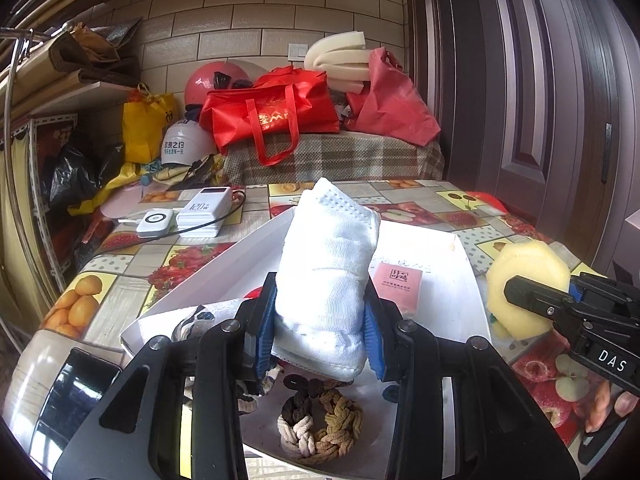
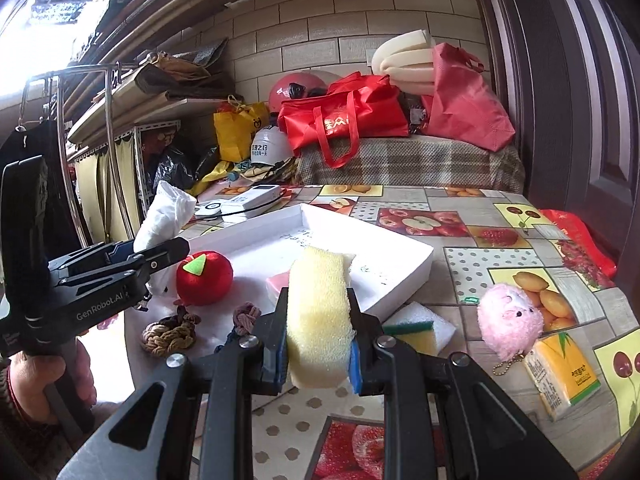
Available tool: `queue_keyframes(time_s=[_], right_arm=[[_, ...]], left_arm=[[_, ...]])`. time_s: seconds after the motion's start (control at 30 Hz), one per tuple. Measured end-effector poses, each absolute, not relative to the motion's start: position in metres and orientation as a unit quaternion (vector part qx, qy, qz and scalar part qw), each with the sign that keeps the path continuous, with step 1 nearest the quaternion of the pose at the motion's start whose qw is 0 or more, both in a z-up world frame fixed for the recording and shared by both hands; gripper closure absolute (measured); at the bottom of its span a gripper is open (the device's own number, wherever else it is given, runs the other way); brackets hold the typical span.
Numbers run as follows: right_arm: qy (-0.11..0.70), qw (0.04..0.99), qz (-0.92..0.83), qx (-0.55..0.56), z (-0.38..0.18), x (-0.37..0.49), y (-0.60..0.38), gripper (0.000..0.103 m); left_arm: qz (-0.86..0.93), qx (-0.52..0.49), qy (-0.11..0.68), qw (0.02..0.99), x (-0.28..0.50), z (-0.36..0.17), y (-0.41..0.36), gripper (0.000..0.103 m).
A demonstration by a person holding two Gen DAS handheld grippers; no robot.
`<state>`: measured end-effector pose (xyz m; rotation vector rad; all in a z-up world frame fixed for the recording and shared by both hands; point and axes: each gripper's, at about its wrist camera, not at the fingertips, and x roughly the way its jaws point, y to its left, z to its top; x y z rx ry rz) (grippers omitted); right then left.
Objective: Organize soft objects
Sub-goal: 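Carry yellow sponge and white towel into the white box and open both tools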
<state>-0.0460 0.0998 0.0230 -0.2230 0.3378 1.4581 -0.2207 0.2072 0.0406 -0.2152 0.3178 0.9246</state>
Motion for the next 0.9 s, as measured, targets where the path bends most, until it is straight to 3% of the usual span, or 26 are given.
queue_keyframes(time_s=[0.23, 0.6, 0.9], right_arm=[[0.152, 0.713, 0.674, -0.125, 0.021, -0.07, 0.126, 0.081], [0.199, 0.65, 0.688, -0.253, -0.001, -0.094, 0.172, 0.081], [0.254, 0.699, 0.645, -0.176, 0.004, -0.044, 0.192, 0.081]], left_arm=[[0.449, -0.104, 0.158, 0.873, -0.217, 0.041, 0.221, 0.066], [0.441, -0.148, 0.189, 0.865, -0.211, 0.033, 0.257, 0.066], [0.447, -0.142, 0.189, 0.863, -0.209, 0.034, 0.257, 0.066]])
